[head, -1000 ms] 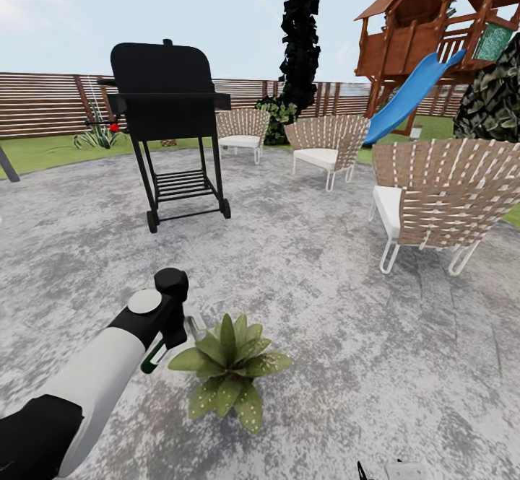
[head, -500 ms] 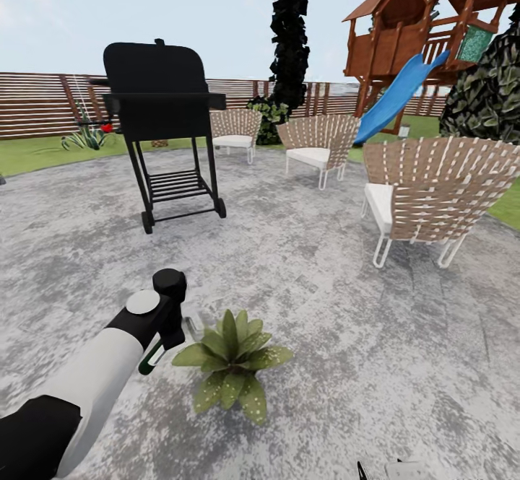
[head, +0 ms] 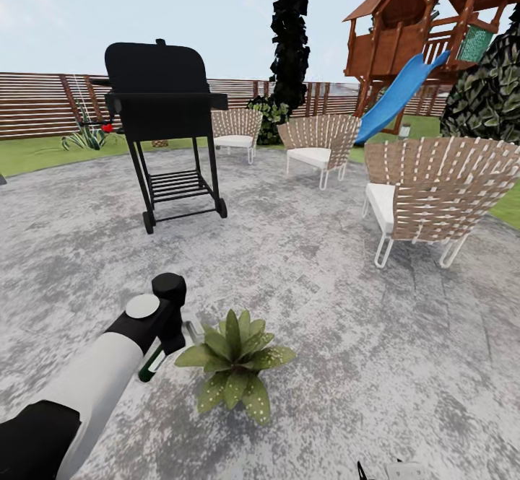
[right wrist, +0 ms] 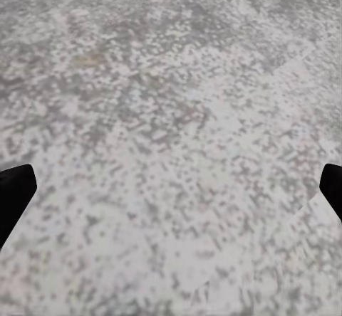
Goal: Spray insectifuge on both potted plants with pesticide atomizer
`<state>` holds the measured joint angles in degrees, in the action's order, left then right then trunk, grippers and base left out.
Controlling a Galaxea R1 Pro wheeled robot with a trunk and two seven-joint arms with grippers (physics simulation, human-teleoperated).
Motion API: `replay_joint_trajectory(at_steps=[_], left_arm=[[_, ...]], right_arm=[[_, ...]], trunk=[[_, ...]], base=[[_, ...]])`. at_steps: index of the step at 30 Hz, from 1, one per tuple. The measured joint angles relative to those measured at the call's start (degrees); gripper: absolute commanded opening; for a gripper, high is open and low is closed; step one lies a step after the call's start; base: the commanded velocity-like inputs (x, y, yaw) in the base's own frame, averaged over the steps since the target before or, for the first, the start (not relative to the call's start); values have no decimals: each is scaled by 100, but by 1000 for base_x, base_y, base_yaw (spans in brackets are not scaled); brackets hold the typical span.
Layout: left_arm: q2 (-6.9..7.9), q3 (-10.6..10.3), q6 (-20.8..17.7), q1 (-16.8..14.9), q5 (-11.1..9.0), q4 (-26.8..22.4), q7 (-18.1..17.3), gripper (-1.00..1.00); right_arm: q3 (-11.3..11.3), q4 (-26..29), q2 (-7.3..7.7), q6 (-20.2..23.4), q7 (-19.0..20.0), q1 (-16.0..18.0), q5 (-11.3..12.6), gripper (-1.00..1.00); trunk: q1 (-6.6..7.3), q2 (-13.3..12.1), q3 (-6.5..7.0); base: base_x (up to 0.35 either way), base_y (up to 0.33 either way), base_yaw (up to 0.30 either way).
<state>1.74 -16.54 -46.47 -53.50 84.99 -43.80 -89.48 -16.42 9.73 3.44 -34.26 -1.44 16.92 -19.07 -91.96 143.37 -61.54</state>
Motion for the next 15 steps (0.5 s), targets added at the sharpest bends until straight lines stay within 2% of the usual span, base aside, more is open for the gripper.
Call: replay_joint_trajectory(at_steps=[7,12,15], left_arm=[[-15,7,-22,0,-10,1,0,-100],[-38,-22,-22,84,-30,0,0,-100],[-131,-47,-22,261,-1,-7,1,-100]], right_arm=[[0,0,0,1,-1,0,-1,100],[0,0,0,0,0,0,1,100],[0,0,0,0,1,0,-1,100]], trunk=[[2,0,0],[-1,0,0],[-1,0,0]], base=[[237,149,0],[45,25,0],[3,2,0]])
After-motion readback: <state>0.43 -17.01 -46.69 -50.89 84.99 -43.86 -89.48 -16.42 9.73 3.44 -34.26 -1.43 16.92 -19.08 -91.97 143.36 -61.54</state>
